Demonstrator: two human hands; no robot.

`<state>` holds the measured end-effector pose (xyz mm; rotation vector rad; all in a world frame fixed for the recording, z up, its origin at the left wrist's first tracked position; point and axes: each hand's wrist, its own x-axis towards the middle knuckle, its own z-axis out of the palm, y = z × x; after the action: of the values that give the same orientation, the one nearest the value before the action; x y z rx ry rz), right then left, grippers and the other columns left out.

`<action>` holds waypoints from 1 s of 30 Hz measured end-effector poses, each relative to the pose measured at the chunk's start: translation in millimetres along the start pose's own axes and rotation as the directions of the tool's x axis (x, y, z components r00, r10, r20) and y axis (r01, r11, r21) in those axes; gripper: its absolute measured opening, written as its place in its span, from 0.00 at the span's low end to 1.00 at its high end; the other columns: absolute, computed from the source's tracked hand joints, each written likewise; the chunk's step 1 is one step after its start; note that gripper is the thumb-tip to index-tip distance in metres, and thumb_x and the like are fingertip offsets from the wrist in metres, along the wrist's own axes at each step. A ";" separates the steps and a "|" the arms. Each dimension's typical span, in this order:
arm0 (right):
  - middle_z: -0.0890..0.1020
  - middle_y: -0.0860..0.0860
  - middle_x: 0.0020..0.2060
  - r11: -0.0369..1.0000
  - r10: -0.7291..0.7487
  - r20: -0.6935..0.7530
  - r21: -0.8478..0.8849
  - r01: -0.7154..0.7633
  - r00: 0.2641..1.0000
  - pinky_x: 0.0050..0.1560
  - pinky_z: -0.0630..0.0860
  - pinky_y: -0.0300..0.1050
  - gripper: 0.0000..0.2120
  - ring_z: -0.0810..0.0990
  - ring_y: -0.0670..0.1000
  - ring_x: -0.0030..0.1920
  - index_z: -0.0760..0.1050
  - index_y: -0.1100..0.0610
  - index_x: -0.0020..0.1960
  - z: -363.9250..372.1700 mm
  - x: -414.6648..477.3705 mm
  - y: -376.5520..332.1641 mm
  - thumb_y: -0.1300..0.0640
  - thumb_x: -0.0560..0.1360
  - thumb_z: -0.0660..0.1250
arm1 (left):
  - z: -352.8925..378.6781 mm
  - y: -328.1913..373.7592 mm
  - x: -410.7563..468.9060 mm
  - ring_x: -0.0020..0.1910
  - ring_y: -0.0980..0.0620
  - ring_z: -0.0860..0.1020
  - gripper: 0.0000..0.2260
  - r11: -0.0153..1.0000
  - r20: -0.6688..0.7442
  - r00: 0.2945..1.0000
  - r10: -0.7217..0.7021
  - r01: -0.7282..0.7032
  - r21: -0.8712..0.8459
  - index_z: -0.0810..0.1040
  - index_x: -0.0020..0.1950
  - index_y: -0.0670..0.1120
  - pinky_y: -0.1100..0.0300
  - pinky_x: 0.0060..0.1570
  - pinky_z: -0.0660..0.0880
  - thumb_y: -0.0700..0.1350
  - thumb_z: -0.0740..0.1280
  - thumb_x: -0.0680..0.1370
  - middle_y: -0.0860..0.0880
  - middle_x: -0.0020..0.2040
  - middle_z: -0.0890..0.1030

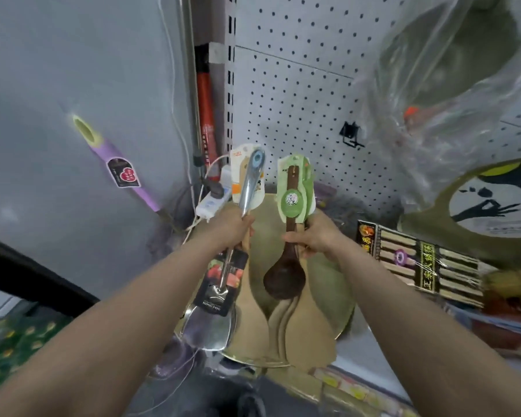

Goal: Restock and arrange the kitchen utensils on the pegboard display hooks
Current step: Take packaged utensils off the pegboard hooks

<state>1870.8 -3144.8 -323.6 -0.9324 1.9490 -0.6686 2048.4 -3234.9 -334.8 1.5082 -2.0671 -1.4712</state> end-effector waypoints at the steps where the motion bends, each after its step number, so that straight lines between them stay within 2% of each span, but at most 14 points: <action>1: 0.79 0.57 0.51 1.000 0.011 -0.012 0.005 -0.011 1.000 0.24 0.77 0.39 0.19 0.80 0.56 0.42 0.73 0.60 0.60 0.0 6.2 4.3 0.62 0.72 0.75 | 4.0 -3.9 10.5 0.39 0.40 0.82 0.12 0.999 -0.001 1.000 0.004 -0.004 0.053 0.73 0.42 0.45 0.46 0.45 0.80 0.49 0.59 0.82 0.46 0.37 0.81; 3: 0.79 0.58 0.52 0.999 0.024 -0.047 0.036 -0.022 0.999 0.23 0.76 0.38 0.18 0.80 0.56 0.42 0.73 0.59 0.59 -1.4 19.3 14.8 0.62 0.73 0.75 | 14.2 -10.7 31.8 0.39 0.45 0.79 0.15 0.981 -0.015 1.000 0.019 -0.016 0.193 0.74 0.45 0.42 0.51 0.43 0.78 0.53 0.60 0.81 0.48 0.37 0.78; 5: 0.80 0.57 0.51 0.999 0.026 -0.080 0.049 -0.022 0.996 0.26 0.77 0.40 0.17 0.80 0.56 0.44 0.73 0.59 0.58 -2.3 28.4 23.6 0.62 0.73 0.75 | 24.4 -14.5 48.2 0.39 0.47 0.80 0.16 0.966 -0.007 1.000 0.023 -0.020 0.257 0.76 0.50 0.43 0.52 0.42 0.79 0.55 0.60 0.80 0.47 0.38 0.79; 6: 0.81 0.57 0.52 0.999 0.028 -0.096 0.048 -0.024 0.995 0.31 0.79 0.43 0.17 0.81 0.57 0.47 0.74 0.59 0.58 -2.1 31.8 27.0 0.61 0.72 0.75 | 27.8 -14.7 52.6 0.38 0.48 0.79 0.15 0.970 0.007 1.000 0.015 -0.016 0.244 0.76 0.51 0.43 0.55 0.40 0.80 0.54 0.61 0.81 0.46 0.39 0.79; 7: 0.82 0.57 0.54 0.999 0.031 -0.118 0.043 -0.026 0.993 0.38 0.81 0.47 0.18 0.81 0.57 0.51 0.75 0.60 0.59 -2.7 35.0 31.6 0.61 0.71 0.76 | 34.5 -15.0 58.5 0.37 0.49 0.78 0.13 0.979 0.029 1.000 0.002 -0.008 0.203 0.76 0.51 0.43 0.64 0.35 0.78 0.53 0.61 0.81 0.46 0.38 0.78; 9: 0.82 0.55 0.56 1.000 0.012 -0.160 0.024 -0.008 0.987 0.52 0.80 0.51 0.22 0.80 0.55 0.55 0.76 0.59 0.61 -2.6 39.1 38.9 0.60 0.69 0.78 | 43.1 -14.1 64.5 0.33 0.53 0.73 0.08 0.989 0.045 0.999 -0.027 0.021 0.144 0.74 0.51 0.43 0.74 0.23 0.68 0.47 0.61 0.82 0.47 0.36 0.74; 10: 0.81 0.53 0.56 1.000 0.008 -0.174 0.012 -0.006 0.985 0.56 0.78 0.50 0.24 0.79 0.54 0.57 0.75 0.58 0.62 -2.1 41.0 42.3 0.59 0.69 0.78 | 46.7 -15.4 67.5 0.32 0.53 0.72 0.07 0.992 0.039 0.999 -0.037 0.031 0.125 0.74 0.49 0.43 0.73 0.22 0.68 0.46 0.62 0.82 0.47 0.35 0.73; 12: 0.79 0.49 0.56 1.000 0.008 -0.196 -0.007 -0.010 0.981 0.58 0.74 0.46 0.27 0.77 0.51 0.58 0.75 0.57 0.64 1.1 44.6 46.9 0.57 0.68 0.79 | 52.3 -23.5 74.5 0.34 0.47 0.76 0.08 0.995 -0.005 0.999 -0.033 0.033 0.092 0.72 0.42 0.44 0.62 0.34 0.78 0.46 0.65 0.80 0.45 0.35 0.74; 14: 0.78 0.48 0.52 0.999 0.034 -0.208 -0.010 -0.036 0.978 0.55 0.73 0.43 0.26 0.76 0.50 0.55 0.75 0.57 0.63 6.8 50.2 49.7 0.55 0.68 0.79 | 56.8 -33.5 81.6 0.40 0.40 0.79 0.07 0.998 -0.041 0.998 -0.053 0.055 0.043 0.74 0.44 0.45 0.48 0.44 0.80 0.47 0.67 0.78 0.43 0.39 0.78; 15: 0.77 0.48 0.50 0.997 0.056 -0.213 -0.031 -0.064 0.975 0.52 0.73 0.43 0.26 0.76 0.50 0.53 0.76 0.58 0.62 9.5 52.3 49.0 0.54 0.68 0.79 | 59.3 -39.7 85.6 0.44 0.39 0.80 0.07 0.998 -0.058 0.997 -0.050 0.051 0.027 0.76 0.48 0.45 0.45 0.46 0.80 0.48 0.67 0.77 0.43 0.42 0.80; 20: 0.80 0.52 0.50 0.979 0.145 -0.227 -0.111 -0.174 0.963 0.45 0.72 0.43 0.24 0.78 0.52 0.52 0.78 0.58 0.58 22.7 61.5 48.1 0.49 0.67 0.79 | 60.7 -33.6 68.7 0.56 0.40 0.77 0.14 0.995 -0.117 0.992 -0.051 0.061 0.084 0.73 0.63 0.43 0.49 0.55 0.75 0.42 0.64 0.78 0.43 0.57 0.79; 24: 0.82 0.52 0.52 0.975 0.179 -0.182 -0.096 -0.198 0.967 0.47 0.73 0.42 0.21 0.78 0.51 0.51 0.79 0.57 0.58 25.4 61.9 47.8 0.51 0.69 0.78 | 64.5 -35.7 66.7 0.55 0.40 0.76 0.14 0.991 -0.132 0.989 -0.060 0.074 0.109 0.72 0.65 0.41 0.54 0.47 0.71 0.38 0.60 0.79 0.40 0.56 0.78; 27: 0.81 0.52 0.50 0.964 0.238 -0.124 -0.087 -0.250 0.963 0.43 0.76 0.43 0.18 0.78 0.52 0.50 0.77 0.57 0.55 30.0 57.0 52.7 0.52 0.69 0.78 | 66.2 -36.4 64.2 0.52 0.41 0.76 0.14 0.994 -0.133 0.989 -0.063 0.074 0.082 0.72 0.64 0.41 0.53 0.46 0.72 0.36 0.60 0.79 0.40 0.55 0.78; 30: 0.82 0.52 0.55 0.971 0.231 -0.128 -0.035 -0.237 0.965 0.59 0.78 0.51 0.27 0.80 0.55 0.58 0.77 0.56 0.61 38.8 54.9 59.3 0.50 0.66 0.80 | 68.2 -34.0 59.4 0.48 0.45 0.74 0.13 0.996 -0.126 0.989 -0.076 0.080 0.027 0.73 0.62 0.42 0.54 0.44 0.71 0.35 0.59 0.78 0.43 0.53 0.78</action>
<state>1863.6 -3158.8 -411.9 -0.6883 2.1527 -0.5527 1998.2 -3241.8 -417.1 1.6659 -1.9896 -1.3380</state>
